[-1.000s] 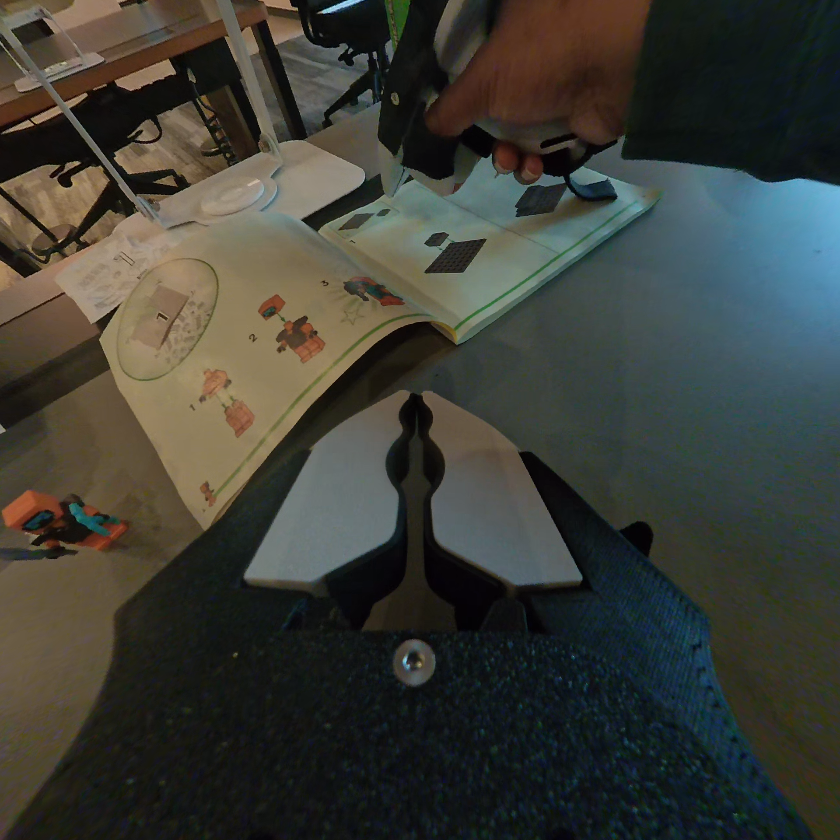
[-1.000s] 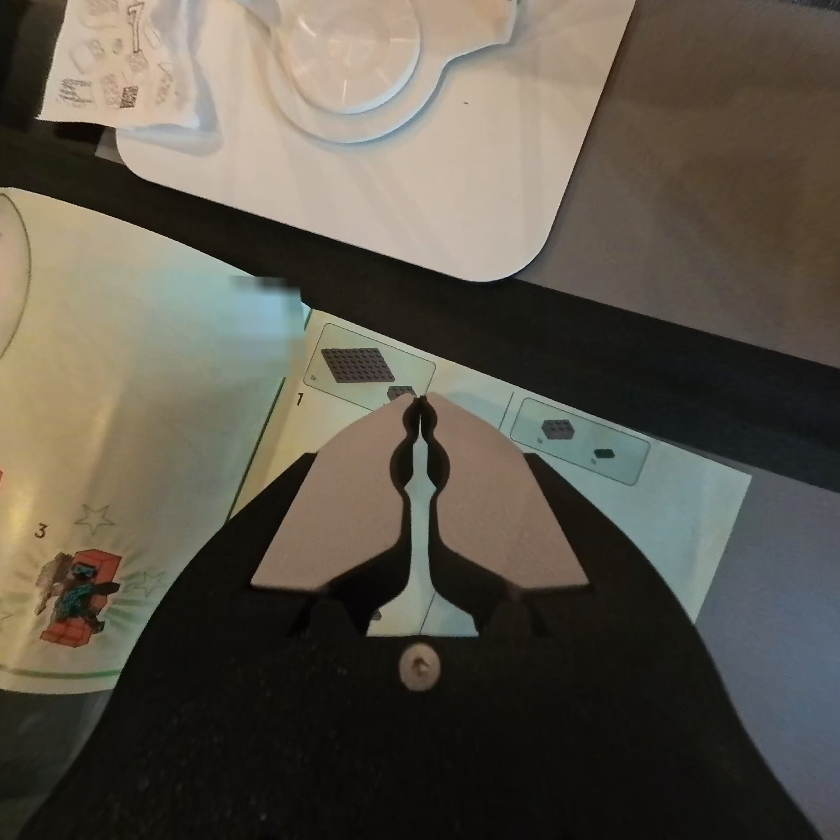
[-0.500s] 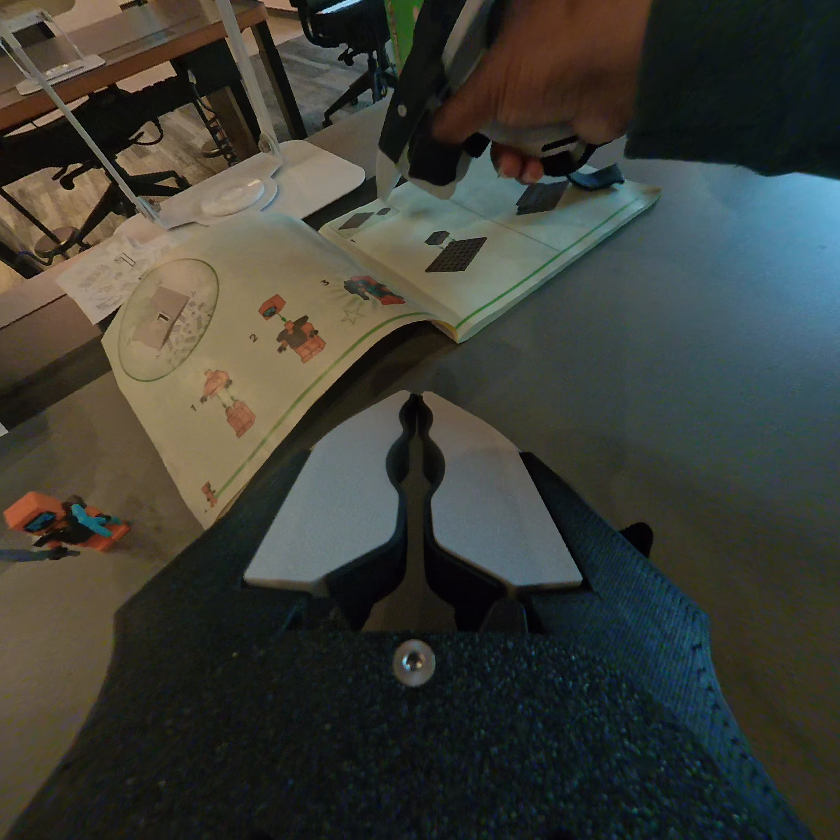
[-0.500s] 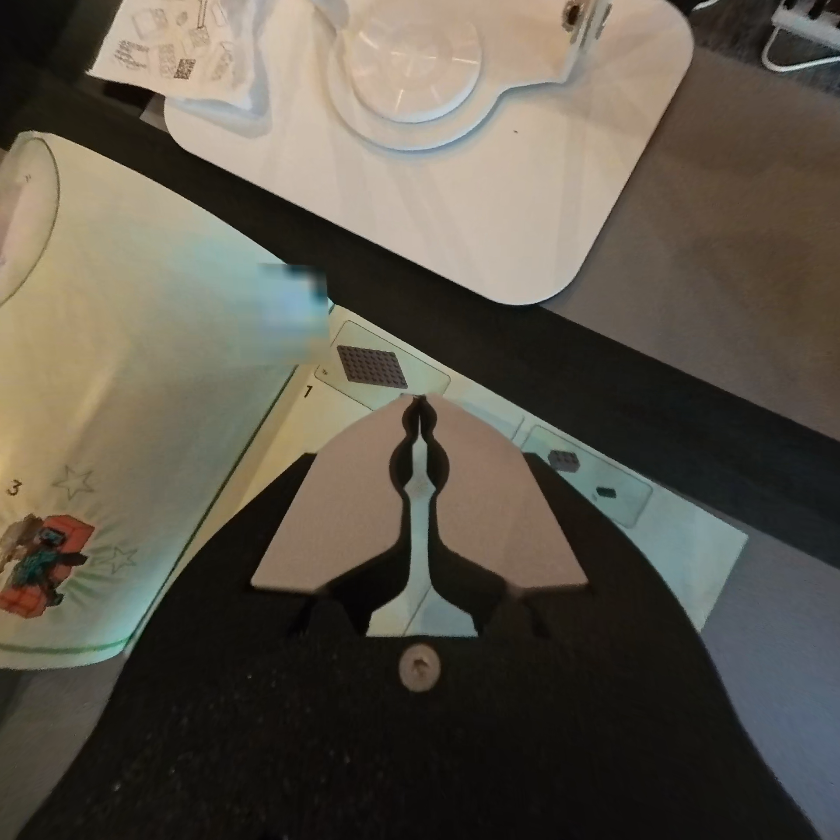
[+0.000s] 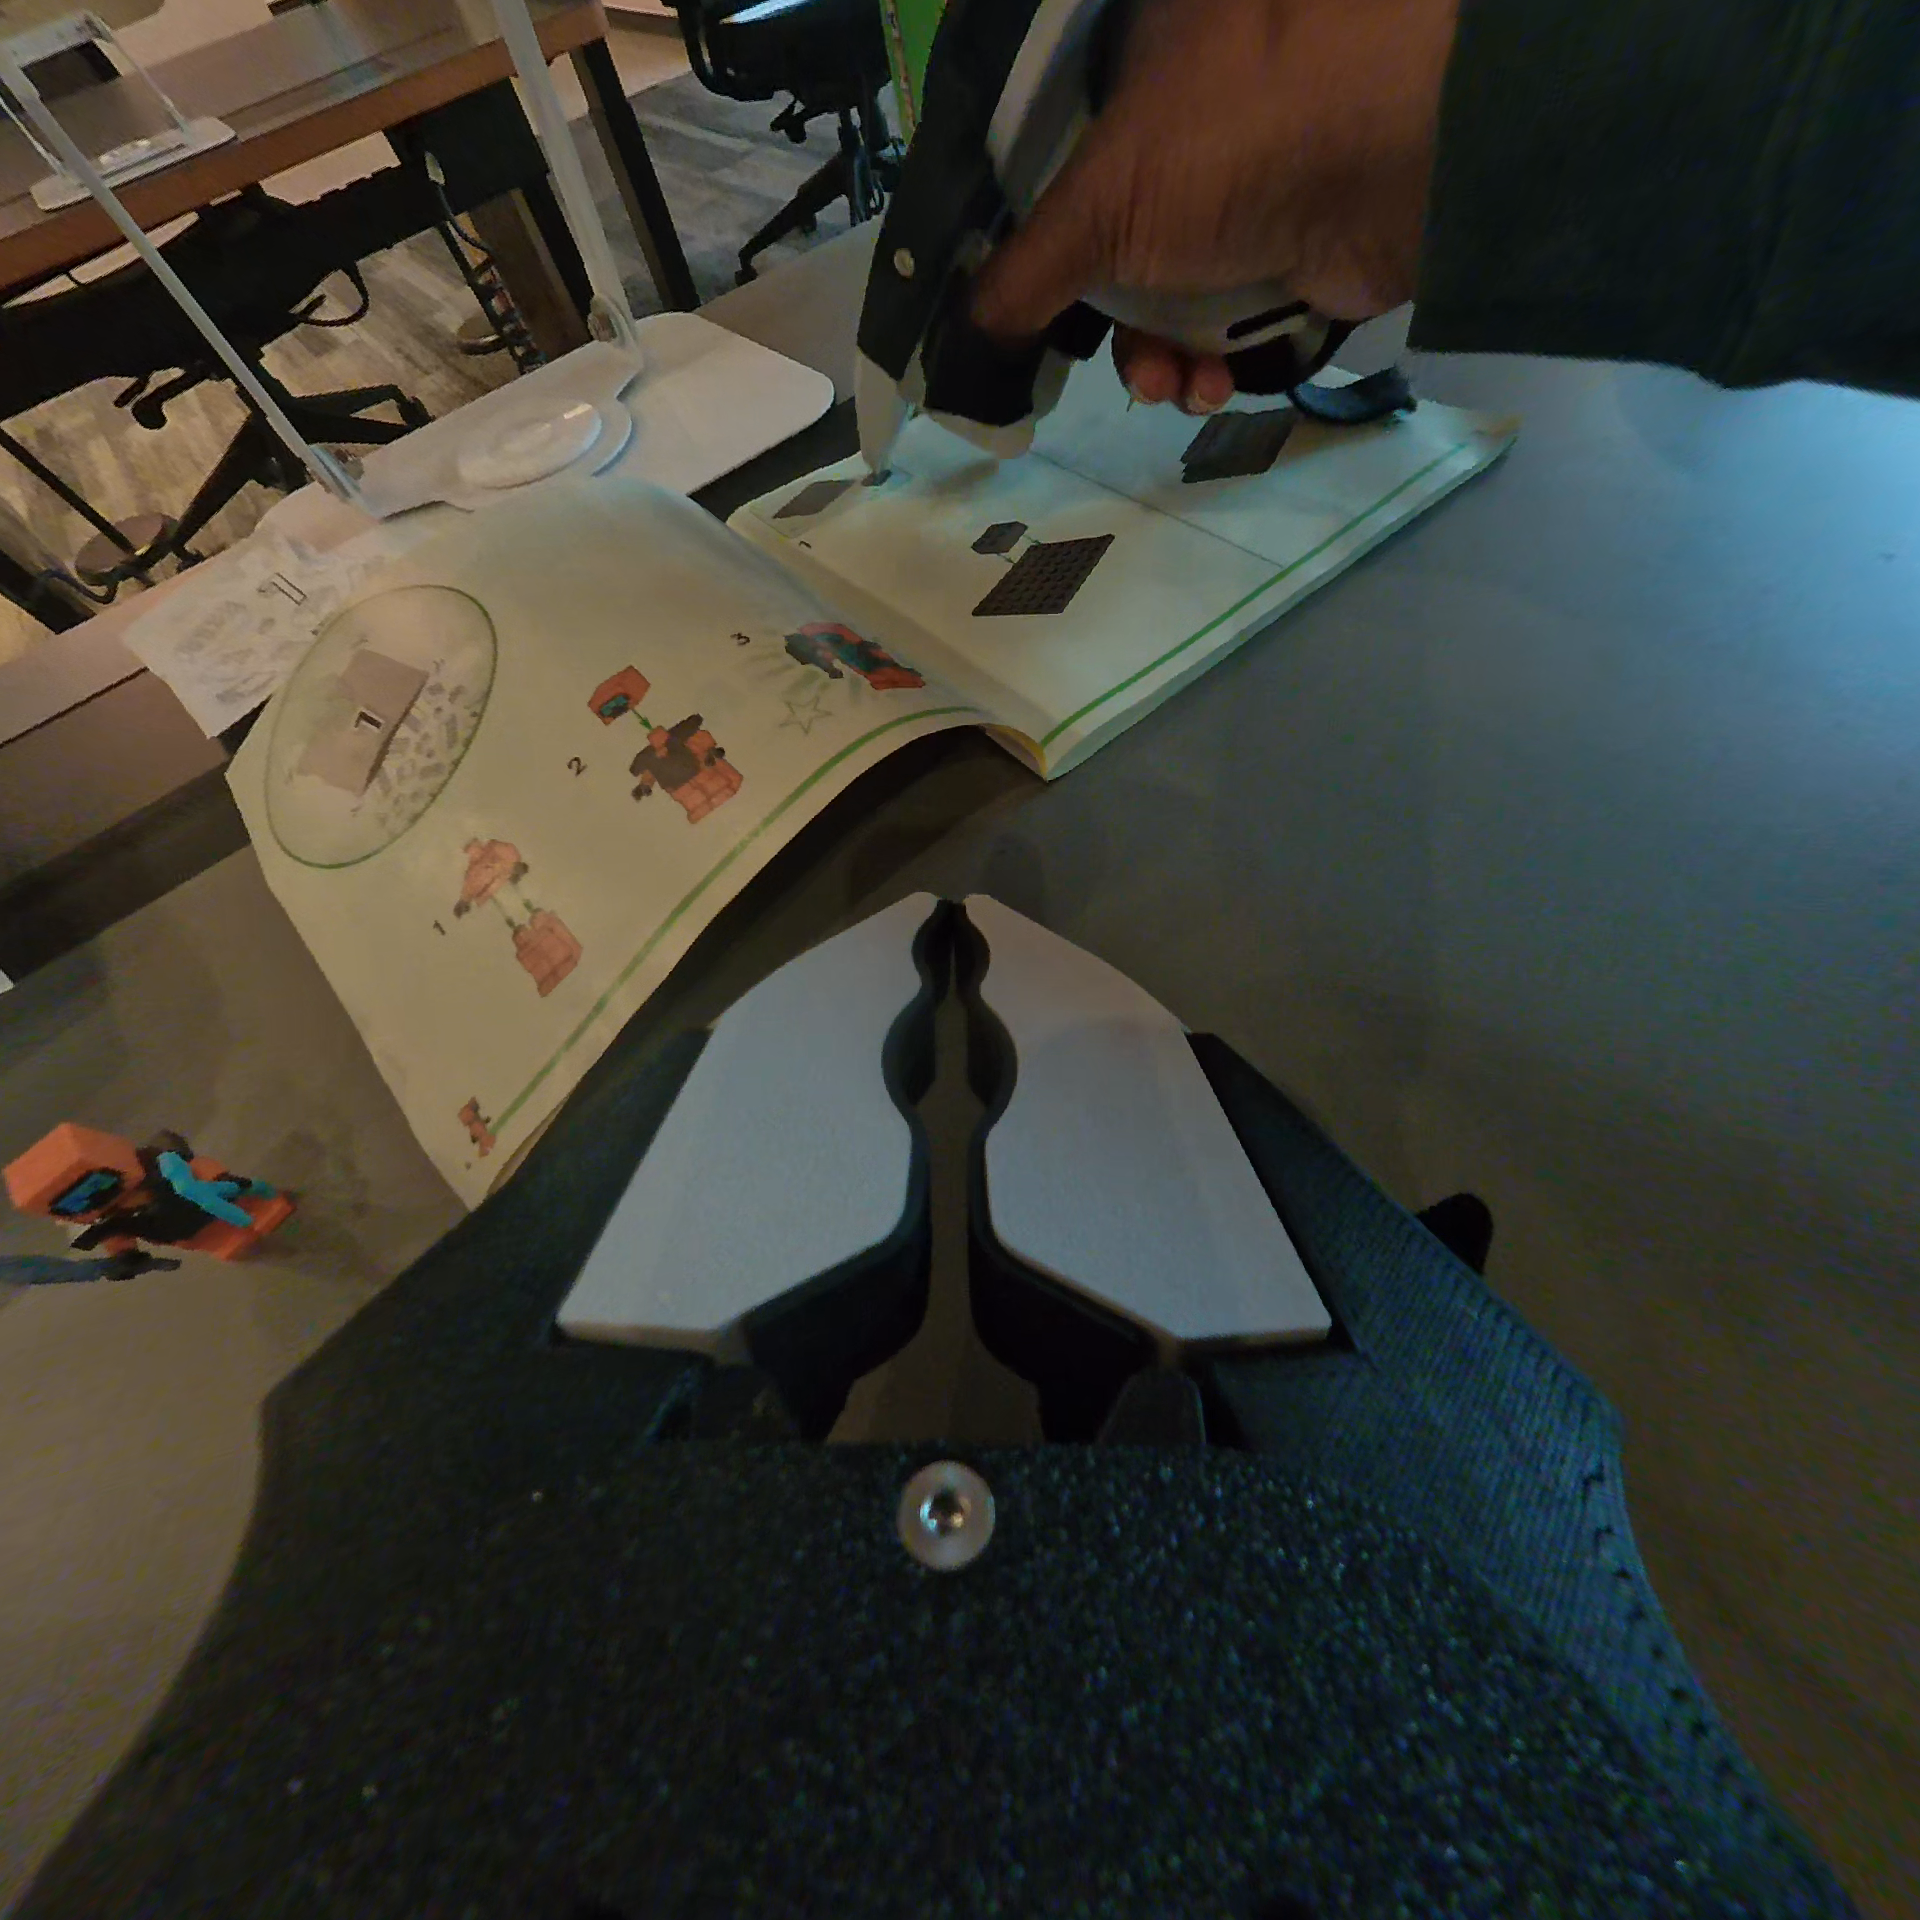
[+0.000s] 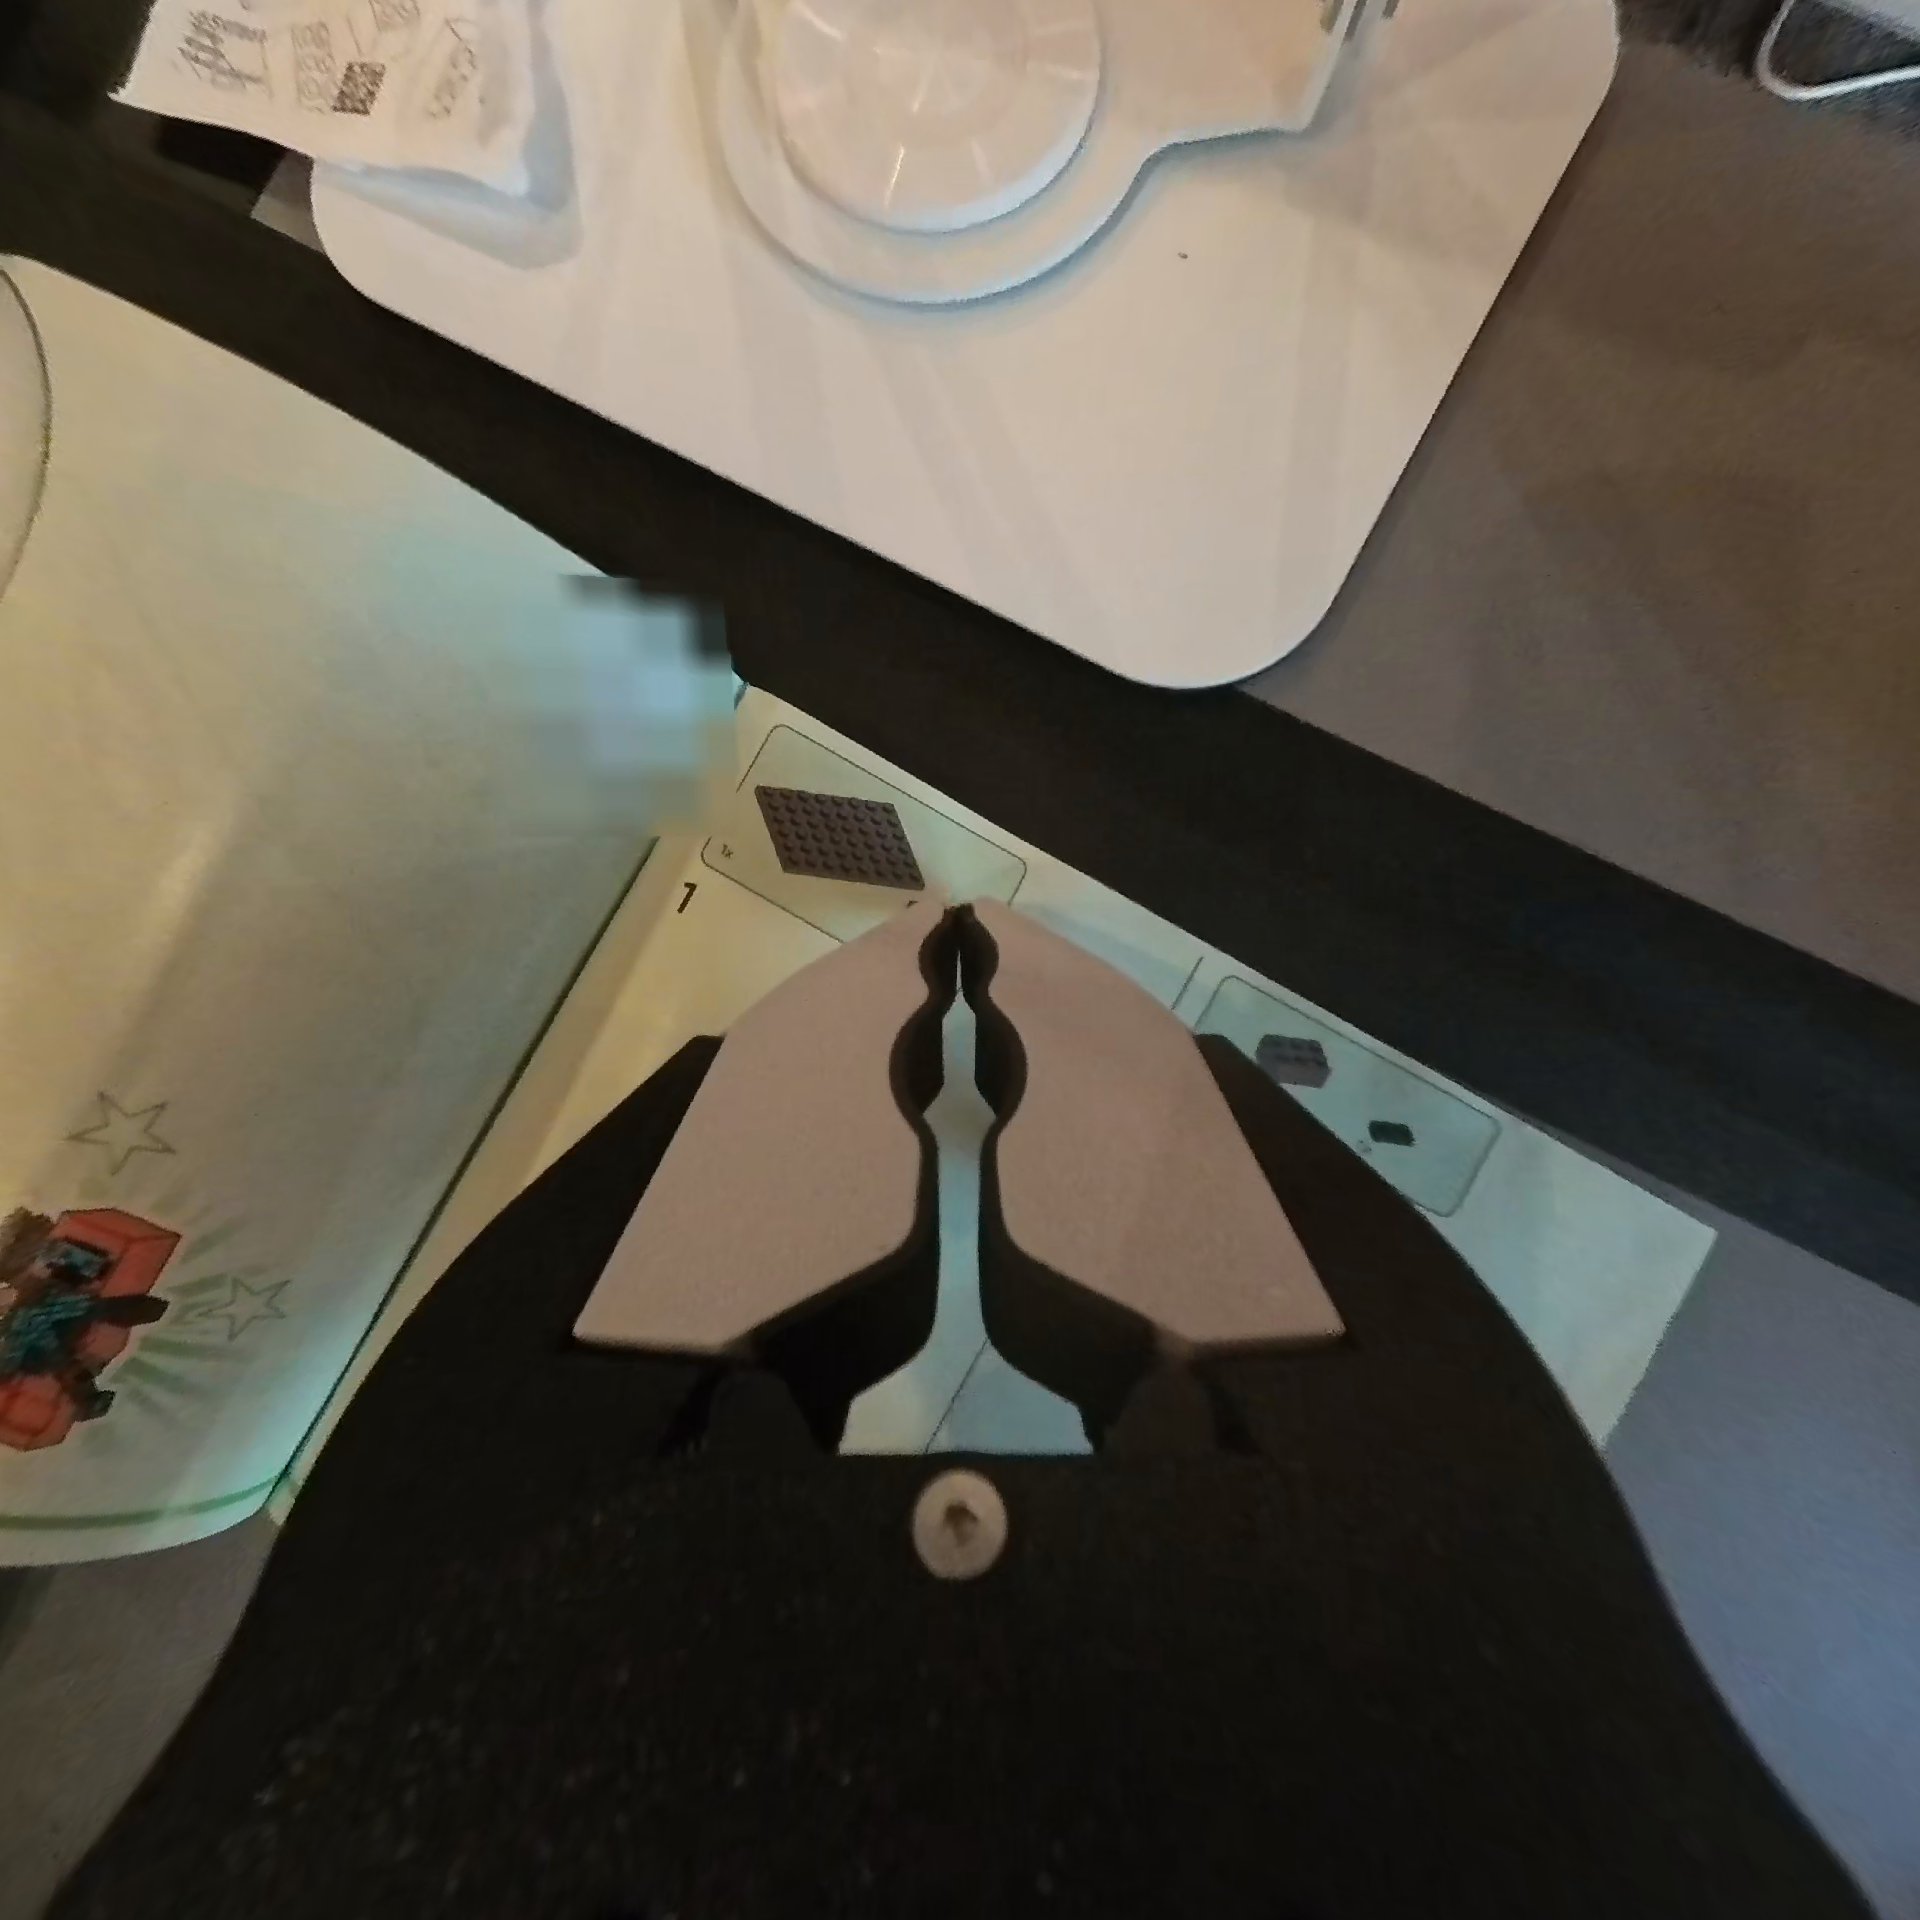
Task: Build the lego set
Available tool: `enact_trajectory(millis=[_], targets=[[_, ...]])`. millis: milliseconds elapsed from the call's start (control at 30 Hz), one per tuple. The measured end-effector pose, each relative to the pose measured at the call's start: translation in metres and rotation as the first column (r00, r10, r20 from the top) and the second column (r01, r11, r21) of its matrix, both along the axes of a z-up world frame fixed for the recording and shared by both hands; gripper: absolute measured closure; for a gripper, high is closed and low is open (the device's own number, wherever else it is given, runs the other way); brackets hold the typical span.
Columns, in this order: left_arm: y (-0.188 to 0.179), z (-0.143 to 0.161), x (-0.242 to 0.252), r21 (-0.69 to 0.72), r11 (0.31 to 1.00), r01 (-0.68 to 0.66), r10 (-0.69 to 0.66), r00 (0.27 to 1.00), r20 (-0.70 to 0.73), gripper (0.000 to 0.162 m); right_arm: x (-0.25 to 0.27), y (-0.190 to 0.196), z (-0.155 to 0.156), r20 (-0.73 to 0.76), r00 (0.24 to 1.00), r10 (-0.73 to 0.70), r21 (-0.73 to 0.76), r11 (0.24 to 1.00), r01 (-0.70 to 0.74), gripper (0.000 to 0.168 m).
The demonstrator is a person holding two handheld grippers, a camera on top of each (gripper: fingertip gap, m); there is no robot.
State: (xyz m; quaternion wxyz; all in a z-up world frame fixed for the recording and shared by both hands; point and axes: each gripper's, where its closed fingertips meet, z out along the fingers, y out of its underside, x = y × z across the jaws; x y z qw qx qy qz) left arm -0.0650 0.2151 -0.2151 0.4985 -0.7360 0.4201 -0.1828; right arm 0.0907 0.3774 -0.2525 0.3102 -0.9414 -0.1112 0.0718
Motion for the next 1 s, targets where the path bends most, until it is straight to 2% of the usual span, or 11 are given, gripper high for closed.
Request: enact_trajectory(millis=[433, 633, 833, 1000], targets=[[-0.001, -0.001, 0.001, 0.001, 1.000, 0.006, -0.006, 1.000, -0.006, 0.162, 0.000, -0.002, -0.004, 0.005, 1.000, -0.001, -0.029, 1.000, 0.001, 0.168], [-0.001, 0.001, 0.001, 0.009, 1.000, 0.006, -0.006, 1.000, -0.005, 0.162, -0.005, -0.004, 0.004, -0.020, 0.999, 0.041, 0.033, 0.999, -0.041, 0.168], [-0.002, -0.001, 0.002, 0.009, 1.000, 0.010, -0.010, 1.000, -0.009, 0.161, -0.015, -0.046, 0.029, -0.051, 0.990, 0.131, 0.128, 0.984, -0.124, 0.168], [-0.002, -0.002, 0.002, 0.007, 1.000, 0.014, -0.014, 1.000, -0.016, 0.162, -0.020, -0.084, 0.025, -0.030, 0.988, 0.149, 0.129, 0.981, -0.144, 0.168]])
